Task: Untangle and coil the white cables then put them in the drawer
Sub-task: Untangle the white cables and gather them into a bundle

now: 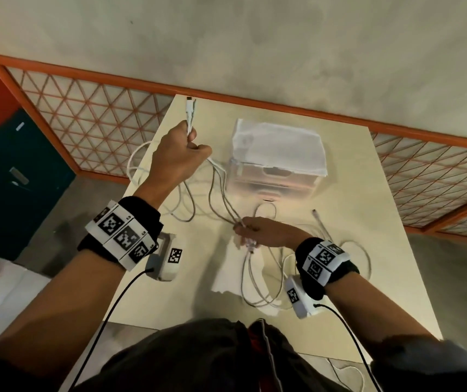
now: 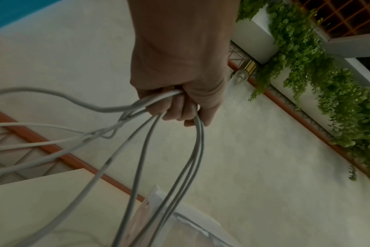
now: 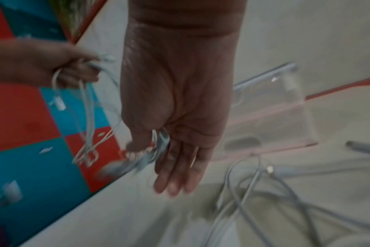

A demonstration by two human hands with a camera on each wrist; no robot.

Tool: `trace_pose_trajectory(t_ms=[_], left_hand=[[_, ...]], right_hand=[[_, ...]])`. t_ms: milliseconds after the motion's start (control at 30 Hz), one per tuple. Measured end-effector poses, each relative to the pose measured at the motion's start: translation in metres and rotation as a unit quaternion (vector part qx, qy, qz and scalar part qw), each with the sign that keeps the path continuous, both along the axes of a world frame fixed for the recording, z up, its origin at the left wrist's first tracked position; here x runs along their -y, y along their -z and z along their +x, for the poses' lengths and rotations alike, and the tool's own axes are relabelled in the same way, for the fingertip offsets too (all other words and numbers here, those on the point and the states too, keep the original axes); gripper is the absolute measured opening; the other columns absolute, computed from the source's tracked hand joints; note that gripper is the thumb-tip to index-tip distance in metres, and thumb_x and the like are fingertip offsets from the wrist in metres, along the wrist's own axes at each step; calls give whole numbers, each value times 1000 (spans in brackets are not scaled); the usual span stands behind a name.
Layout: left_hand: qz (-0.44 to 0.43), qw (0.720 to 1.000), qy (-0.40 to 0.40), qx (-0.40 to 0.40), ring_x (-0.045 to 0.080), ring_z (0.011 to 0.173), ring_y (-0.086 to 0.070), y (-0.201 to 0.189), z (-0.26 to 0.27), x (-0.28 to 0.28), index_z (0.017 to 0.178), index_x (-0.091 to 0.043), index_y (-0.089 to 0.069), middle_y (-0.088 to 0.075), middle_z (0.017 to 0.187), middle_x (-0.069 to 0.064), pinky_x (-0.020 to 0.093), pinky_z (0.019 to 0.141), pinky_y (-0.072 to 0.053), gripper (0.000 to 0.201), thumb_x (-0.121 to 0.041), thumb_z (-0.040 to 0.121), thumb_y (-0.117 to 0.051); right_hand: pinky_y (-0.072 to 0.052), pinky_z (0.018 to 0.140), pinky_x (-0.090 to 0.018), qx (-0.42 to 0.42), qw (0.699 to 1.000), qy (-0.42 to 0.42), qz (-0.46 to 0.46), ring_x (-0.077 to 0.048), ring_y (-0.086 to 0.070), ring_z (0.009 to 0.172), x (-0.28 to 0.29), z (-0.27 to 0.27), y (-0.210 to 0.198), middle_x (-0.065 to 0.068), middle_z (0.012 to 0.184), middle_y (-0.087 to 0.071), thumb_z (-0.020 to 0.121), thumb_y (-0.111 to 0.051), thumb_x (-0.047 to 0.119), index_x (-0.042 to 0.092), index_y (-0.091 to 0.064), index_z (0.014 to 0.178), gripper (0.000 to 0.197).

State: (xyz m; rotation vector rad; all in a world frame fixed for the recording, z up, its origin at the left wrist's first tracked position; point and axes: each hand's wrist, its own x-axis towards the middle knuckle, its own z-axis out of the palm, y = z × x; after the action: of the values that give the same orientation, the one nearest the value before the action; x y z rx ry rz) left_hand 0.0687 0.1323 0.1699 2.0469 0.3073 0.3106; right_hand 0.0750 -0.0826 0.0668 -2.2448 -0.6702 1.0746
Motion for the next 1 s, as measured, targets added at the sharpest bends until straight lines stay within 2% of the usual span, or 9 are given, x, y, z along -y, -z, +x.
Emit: trace_pose_trajectory(t_ms=[67,133,233,333,500,600,733,867,1000], left_hand=[[46,999,2,-29,16,48,-38,5,-3,-4,67,-26,-32,-38,53,-8,32,59,-37,24,-23,66,-56],[68,996,15,-63,14,49,-39,11,-7,-5,67,-26,-32,-40,55,-9,30,59,-37,26,-27,67,-58],[87,992,30,-81,11,51,-41,23,-14,-5,67,-25,-32,-41,56,-9,30,64,-37,31,-25,72,-62],[122,989,25,-81,8,58,-44,31,-19,-4,66,-24,-30,-43,61,-10,29,68,-36,33,-19,77,-62],[132,986,46,-93,6,59,-45,34,-19,-1,72,-22,-34,-44,63,-10,29,67,-32,27,-21,80,-60],[142,983,69,-90,16,64,-45,35,-17,5,80,-15,-38,-43,64,-10,30,67,-31,22,-21,82,-59],[141,978,130,-84,27,70,-48,43,-12,12,72,-18,-31,-45,68,-5,34,66,-35,29,-21,87,-56],[132,971,185,-69,22,64,-60,50,-7,25,74,-19,-32,-57,64,-3,39,67,-46,31,-30,94,-53],[37,973,225,-46,27,90,-63,42,-2,41,98,-6,-50,-69,97,2,39,80,-45,36,-41,98,-42]], right_hand=[[-39,100,-34,11,1000,-9,-28,-22,-54,111,-13,-3,7,-8,120,-60,100,-30,43,12,-56,122,46],[-35,103,-37,79,995,-22,-64,-24,-50,117,-16,1,18,-11,125,-56,102,-27,36,13,-57,125,44],[-45,89,-47,223,968,-41,-103,-37,-55,108,0,6,35,-21,115,-57,94,-42,11,8,-63,112,28],[-46,83,-45,249,963,-78,-62,-38,-56,104,15,1,48,-19,102,-56,71,-45,-16,-6,-59,101,35],[-46,80,-49,284,950,-84,-96,-28,-48,96,27,8,58,-15,99,-48,79,-41,-9,1,-59,96,26],[-38,74,-32,338,939,-57,9,-13,-34,78,30,14,70,-3,84,-52,72,-40,-4,4,-59,78,21],[-32,85,-38,360,926,57,105,-18,-42,90,18,25,30,-4,90,-51,84,-55,-6,-1,-56,91,9],[-43,70,-24,241,925,161,247,-18,-49,71,10,31,-47,-3,79,-48,93,-43,-7,-4,-42,96,4],[-55,67,-36,182,906,208,321,-25,-63,71,5,25,-103,-4,77,-57,94,-49,2,4,-41,98,9]])
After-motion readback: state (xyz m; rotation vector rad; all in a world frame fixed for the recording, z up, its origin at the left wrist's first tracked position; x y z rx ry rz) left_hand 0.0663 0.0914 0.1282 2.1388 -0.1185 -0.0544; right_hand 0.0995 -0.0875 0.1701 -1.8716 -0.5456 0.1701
